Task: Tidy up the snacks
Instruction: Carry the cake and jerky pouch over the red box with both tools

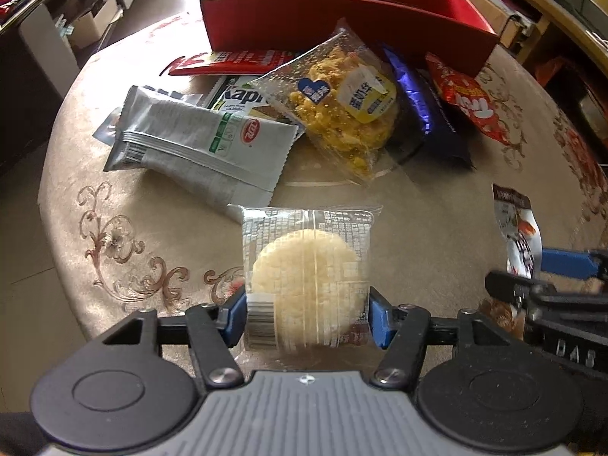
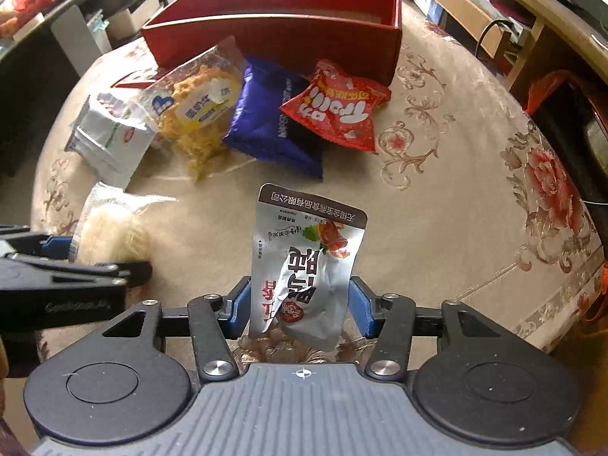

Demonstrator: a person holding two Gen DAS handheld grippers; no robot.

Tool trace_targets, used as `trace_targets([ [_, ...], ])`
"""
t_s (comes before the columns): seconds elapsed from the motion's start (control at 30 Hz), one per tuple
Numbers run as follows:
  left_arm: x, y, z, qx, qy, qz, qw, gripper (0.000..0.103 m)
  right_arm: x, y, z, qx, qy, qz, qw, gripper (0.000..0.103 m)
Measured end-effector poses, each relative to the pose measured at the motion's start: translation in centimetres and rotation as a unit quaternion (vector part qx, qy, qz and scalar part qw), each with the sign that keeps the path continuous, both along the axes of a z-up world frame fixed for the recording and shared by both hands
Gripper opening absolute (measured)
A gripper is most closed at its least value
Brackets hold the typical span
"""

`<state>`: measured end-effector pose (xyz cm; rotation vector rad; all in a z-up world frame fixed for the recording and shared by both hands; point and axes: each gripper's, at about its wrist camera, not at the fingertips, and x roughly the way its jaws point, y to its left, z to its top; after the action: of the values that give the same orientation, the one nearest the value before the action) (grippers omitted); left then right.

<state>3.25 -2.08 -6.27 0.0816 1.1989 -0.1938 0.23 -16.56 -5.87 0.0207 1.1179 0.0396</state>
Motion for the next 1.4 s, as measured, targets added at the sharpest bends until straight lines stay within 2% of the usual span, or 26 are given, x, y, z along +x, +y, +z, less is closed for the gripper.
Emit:
trace_targets([
  [0.07, 0.2, -0.4, -0.2, 0.012, -0.008, -0.001, 0.9999, 0.063, 0.1, 0.3, -0.1, -0.002, 0.004, 0.005, 1.000, 0.060],
  [0.13, 0.1, -0.8, -0.4, 0.025, -0.016, -0.001, 0.9996, 0.072, 0.2, 0.6, -0.1, -0.001, 0.005, 0.007, 1.000, 0.061],
  [0.2, 0.2, -0.6, -0.6, 0.028, -0.016, 0.007, 0.9995, 0.077, 0.3, 0.8, -0.1, -0.004, 0.004, 0.008, 1.000, 0.061],
  [0.27, 0.4, -0.1, -0.5, 0.017, -0.005, 0.020, 0.9996, 0.073, 0.3, 1.0, 0.0, -0.004, 0.005, 0.010, 1.000, 0.061],
  [0.33, 0.4, 0.0, -0.2, 0.016, 0.001, 0.021, 0.9997, 0.056, 0.2, 1.3, 0.3, -0.006, 0.001, 0.012, 1.000, 0.061],
  [0.4, 0.3, 0.0, 0.1, 0.020, 0.003, 0.022, 0.9995, 0.055, 0.1, 1.4, 0.6, -0.005, -0.005, 0.014, 1.000, 0.061],
  [0.47, 0.2, 0.3, 0.2, 0.020, 0.005, 0.027, 0.9994, 0.054, 0.1, 1.5, 1.0, -0.008, -0.013, 0.014, 1.000, 0.061],
  [0.6, 0.3, 0.8, 1.0, -0.005, 0.004, 0.037, 0.9993, 0.054, 0.0, 1.9, 1.5, -0.020, -0.029, 0.019, 0.999, 0.060],
  [0.7, 0.3, 0.8, 2.5, -0.017, -0.016, 0.034, 0.9992, 0.054, 0.1, 2.1, 2.0, -0.026, -0.043, 0.021, 0.999, 0.060],
  [0.93, 1.1, 0.1, 4.9, -0.018, -0.059, 0.029, 0.9976, 0.054, 1.1, 2.2, 4.1, -0.040, -0.086, 0.019, 0.995, 0.060],
  [1.4, 6.5, -0.6, 8.0, -0.042, -0.112, 0.038, 0.9921, 0.054, 5.6, 2.0, 7.4, -0.053, -0.151, 0.009, 0.987, 0.060],
])
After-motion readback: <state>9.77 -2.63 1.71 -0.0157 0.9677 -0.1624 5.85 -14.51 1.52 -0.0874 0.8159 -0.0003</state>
